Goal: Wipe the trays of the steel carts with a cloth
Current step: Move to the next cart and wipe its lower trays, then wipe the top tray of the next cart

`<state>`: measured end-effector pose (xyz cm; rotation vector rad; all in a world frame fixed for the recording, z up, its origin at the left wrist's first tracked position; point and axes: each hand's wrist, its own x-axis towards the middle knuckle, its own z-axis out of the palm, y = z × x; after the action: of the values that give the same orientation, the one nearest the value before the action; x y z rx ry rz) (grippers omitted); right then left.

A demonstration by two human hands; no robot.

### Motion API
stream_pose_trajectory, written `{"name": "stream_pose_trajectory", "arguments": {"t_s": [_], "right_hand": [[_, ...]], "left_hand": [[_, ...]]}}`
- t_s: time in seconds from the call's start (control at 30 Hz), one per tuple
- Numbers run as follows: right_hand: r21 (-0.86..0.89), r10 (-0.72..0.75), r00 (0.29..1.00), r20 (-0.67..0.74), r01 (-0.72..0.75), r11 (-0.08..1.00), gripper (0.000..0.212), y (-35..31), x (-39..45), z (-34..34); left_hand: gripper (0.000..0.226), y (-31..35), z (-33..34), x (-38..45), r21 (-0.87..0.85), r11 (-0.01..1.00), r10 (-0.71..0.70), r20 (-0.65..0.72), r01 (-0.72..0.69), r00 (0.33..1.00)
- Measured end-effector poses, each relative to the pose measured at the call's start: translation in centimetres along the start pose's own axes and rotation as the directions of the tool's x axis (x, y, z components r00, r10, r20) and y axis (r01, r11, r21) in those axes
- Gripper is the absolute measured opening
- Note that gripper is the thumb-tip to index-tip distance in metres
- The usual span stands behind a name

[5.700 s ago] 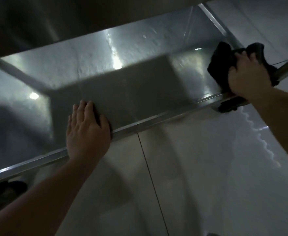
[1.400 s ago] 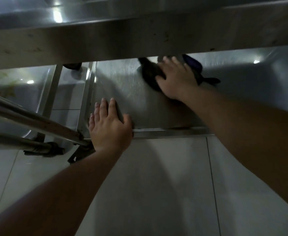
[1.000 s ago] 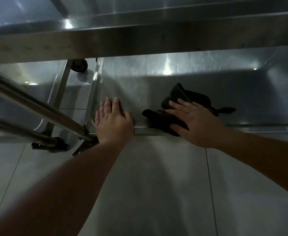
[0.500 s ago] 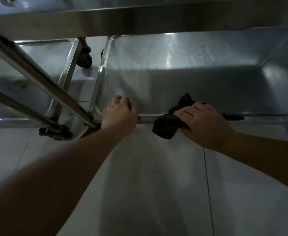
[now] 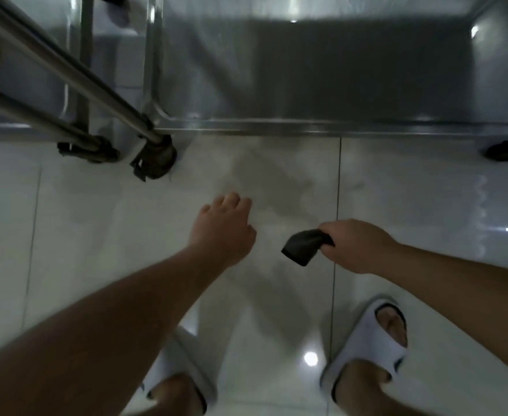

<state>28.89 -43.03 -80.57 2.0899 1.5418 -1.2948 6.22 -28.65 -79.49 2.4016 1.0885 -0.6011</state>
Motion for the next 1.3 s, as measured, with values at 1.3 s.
{"name": "stream_pose_trajectory", "arguments": {"t_s": [1.3], "right_hand": [[-0.212, -0.257, 0.916, -0.309, 0.197, 0.957, 0.029, -67.5, -45.8, -39.6]], "left_hand": [[0.042, -20.7, -57.3, -58.9, -0.441, 0.741, -0.604, -0.111, 0.506, 0.789]]}}
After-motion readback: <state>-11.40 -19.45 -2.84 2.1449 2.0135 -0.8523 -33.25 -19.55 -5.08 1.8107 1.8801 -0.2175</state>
